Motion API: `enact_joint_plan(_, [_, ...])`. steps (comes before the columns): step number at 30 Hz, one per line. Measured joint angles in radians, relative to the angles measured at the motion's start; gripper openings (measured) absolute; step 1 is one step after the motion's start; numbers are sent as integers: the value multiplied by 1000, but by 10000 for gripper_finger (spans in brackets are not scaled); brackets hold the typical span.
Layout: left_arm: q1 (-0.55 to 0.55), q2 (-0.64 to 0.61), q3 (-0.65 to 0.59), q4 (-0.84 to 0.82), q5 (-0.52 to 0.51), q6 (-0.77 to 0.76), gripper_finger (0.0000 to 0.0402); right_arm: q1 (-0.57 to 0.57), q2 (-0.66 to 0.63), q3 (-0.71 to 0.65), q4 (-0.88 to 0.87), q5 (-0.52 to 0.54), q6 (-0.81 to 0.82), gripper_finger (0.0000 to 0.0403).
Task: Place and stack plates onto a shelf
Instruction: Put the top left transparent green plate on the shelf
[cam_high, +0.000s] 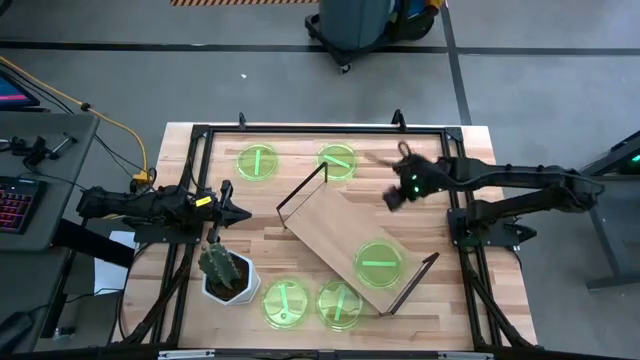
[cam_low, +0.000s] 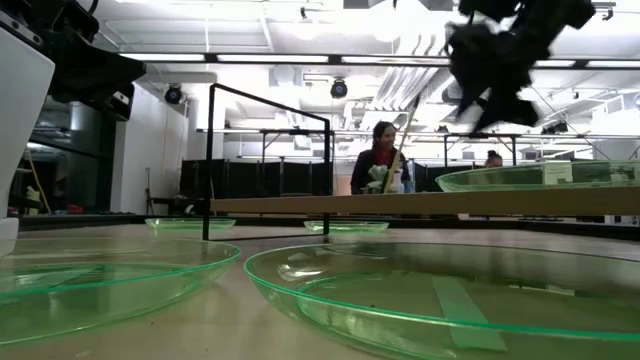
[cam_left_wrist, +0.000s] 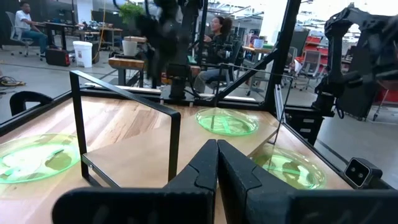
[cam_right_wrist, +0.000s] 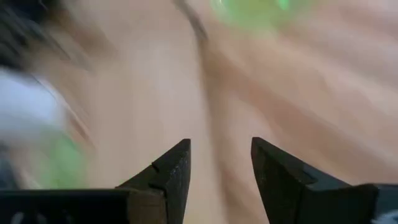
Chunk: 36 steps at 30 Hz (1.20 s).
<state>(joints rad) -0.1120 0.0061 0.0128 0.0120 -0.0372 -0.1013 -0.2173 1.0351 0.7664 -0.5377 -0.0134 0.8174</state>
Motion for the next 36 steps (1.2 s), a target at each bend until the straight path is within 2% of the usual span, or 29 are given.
enact_joint_plan(3, [0, 0, 0, 0, 0, 0, 1, -15, -36, -44, 267, 69, 30, 151])
enact_joint_plan(5, [0, 0, 0, 0, 0, 0, 1, -20, -40, -49, 382, 94, 28, 151])
enact_joint_plan(10, [0, 0, 0, 17, 0, -8, 1, -31, -42, -22, 446, 99, 15, 151])
enact_joint_plan(14, [0, 0, 0, 164, -4, -131, 1, -31, -42, 7, 445, 88, 19, 151])
enact_joint_plan(16, [0, 0, 0, 278, -53, -188, 1, -31, -42, 21, 445, 88, 20, 151])
enact_joint_plan(19, [3, 13, 15, 400, -252, -235, 1, -31, -42, 35, 444, 86, 15, 151])
enact_joint_plan(22, [32, 68, 100, 263, -377, -303, 5, -32, -42, 38, 445, 86, 12, 151])
enact_joint_plan(28, [203, 317, 434, -207, -410, -459, 56, -59, -42, 38, 437, 85, -40, 151])
enact_joint_plan(32, [375, 515, 621, -479, -354, -498, 102, -85, -42, 38, 427, 84, -80, 151])
enact_joint_plan(36, [576, 691, 658, -557, -195, -508, 139, -100, -42, 38, 377, 75, -115, 151])
